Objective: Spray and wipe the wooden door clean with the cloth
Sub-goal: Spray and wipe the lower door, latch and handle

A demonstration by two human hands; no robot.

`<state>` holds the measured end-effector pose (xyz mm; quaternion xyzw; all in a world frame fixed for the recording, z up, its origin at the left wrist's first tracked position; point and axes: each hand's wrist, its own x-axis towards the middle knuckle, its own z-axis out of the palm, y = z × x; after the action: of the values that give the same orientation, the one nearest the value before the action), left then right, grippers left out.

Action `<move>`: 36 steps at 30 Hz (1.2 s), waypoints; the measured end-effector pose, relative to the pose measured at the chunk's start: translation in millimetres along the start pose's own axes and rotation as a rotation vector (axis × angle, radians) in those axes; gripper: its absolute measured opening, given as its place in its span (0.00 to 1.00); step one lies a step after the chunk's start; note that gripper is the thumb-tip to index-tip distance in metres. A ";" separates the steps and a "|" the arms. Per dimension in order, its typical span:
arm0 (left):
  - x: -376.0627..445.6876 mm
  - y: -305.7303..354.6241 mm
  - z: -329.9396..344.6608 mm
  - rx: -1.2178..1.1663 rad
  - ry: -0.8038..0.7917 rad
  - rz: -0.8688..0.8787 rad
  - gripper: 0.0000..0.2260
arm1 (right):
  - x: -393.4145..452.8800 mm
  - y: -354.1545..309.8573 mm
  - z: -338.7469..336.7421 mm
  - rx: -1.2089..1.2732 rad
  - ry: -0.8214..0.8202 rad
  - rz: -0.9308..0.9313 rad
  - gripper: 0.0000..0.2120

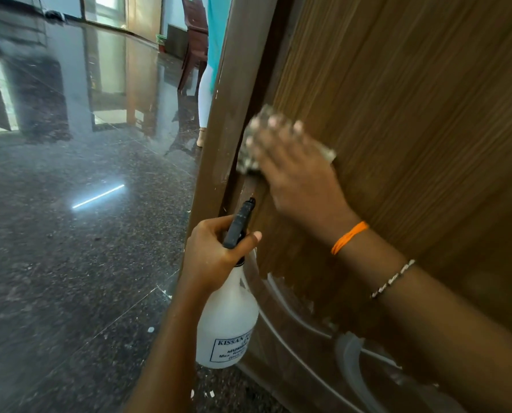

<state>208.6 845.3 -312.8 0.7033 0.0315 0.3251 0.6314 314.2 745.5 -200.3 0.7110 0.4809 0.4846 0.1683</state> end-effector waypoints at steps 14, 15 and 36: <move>-4.8 -6.9 1.2 -0.053 -0.079 -0.042 0.11 | 3.1 20.9 -20.9 -0.026 0.086 0.269 0.26; -5.9 -9.0 0.7 -0.062 -0.067 -0.057 0.12 | 2.4 19.1 -19.3 -0.029 0.106 0.270 0.25; -27.6 -24.8 -19.6 -0.023 0.001 -0.146 0.23 | -64.2 -45.4 23.7 0.020 0.007 0.138 0.24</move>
<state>186.2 854.8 -347.0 0.6918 0.0794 0.2788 0.6614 306.4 718.3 -277.4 0.7423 0.4364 0.4927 0.1256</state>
